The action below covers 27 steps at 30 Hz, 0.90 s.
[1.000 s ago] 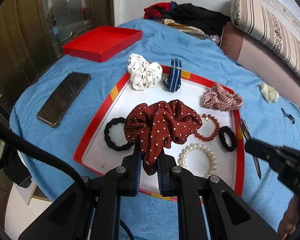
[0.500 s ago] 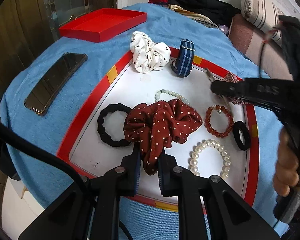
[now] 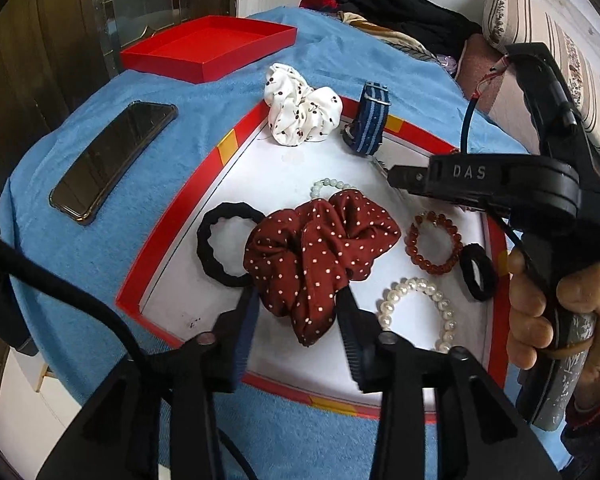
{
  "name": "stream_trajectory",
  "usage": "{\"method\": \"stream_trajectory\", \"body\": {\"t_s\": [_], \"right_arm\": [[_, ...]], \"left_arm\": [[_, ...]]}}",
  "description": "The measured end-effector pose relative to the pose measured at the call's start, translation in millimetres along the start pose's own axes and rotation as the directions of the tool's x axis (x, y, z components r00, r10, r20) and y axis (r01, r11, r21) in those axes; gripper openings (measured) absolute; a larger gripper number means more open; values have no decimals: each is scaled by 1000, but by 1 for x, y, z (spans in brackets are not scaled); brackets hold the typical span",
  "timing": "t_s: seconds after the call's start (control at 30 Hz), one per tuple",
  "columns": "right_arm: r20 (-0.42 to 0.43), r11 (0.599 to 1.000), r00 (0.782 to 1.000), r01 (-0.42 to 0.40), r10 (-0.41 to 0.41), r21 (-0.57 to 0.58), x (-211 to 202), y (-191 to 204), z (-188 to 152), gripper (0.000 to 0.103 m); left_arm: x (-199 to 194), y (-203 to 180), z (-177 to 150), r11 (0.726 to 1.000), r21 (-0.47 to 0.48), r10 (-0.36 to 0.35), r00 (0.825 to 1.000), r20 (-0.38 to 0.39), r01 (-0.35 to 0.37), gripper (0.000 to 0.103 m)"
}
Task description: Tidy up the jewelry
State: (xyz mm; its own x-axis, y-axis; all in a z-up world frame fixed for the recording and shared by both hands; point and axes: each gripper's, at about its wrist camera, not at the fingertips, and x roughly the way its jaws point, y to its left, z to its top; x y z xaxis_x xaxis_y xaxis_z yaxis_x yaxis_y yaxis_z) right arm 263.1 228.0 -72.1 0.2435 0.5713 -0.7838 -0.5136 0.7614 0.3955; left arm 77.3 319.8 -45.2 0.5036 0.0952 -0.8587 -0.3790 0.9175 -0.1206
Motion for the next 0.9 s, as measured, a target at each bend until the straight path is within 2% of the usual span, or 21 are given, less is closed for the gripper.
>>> {"method": "stream_trajectory", "body": {"t_s": [0.23, 0.4, 0.57, 0.7, 0.8, 0.9], "right_arm": [[43, 1000, 999, -1, 2, -8, -37, -1, -13, 26], [22, 998, 1000, -18, 19, -54, -35, 19, -27, 26], [-61, 994, 997, -56, 50, -97, -1, 48, -38, 26], [-118, 981, 989, -110, 91, -161, -2, 61, -55, 26], [-74, 978, 994, -88, 75, -189, -21, 59, -61, 26], [-11, 983, 997, -74, 73, -169, -50, 43, -65, 26]], "left_arm": [[-26, -4, -11, 1000, 20, -5, 1000, 19, 5, 50], [-50, 6, -26, 1000, -14, -10, 999, 32, 10, 50], [-68, 17, -35, 998, -56, -8, 999, 47, 11, 50], [-73, 22, -37, 998, -66, 5, 999, 53, -2, 50], [-73, 23, -36, 997, -78, 6, 999, 52, -2, 50], [-75, 20, -36, 997, -79, 4, 998, 60, 1, 50]]}}
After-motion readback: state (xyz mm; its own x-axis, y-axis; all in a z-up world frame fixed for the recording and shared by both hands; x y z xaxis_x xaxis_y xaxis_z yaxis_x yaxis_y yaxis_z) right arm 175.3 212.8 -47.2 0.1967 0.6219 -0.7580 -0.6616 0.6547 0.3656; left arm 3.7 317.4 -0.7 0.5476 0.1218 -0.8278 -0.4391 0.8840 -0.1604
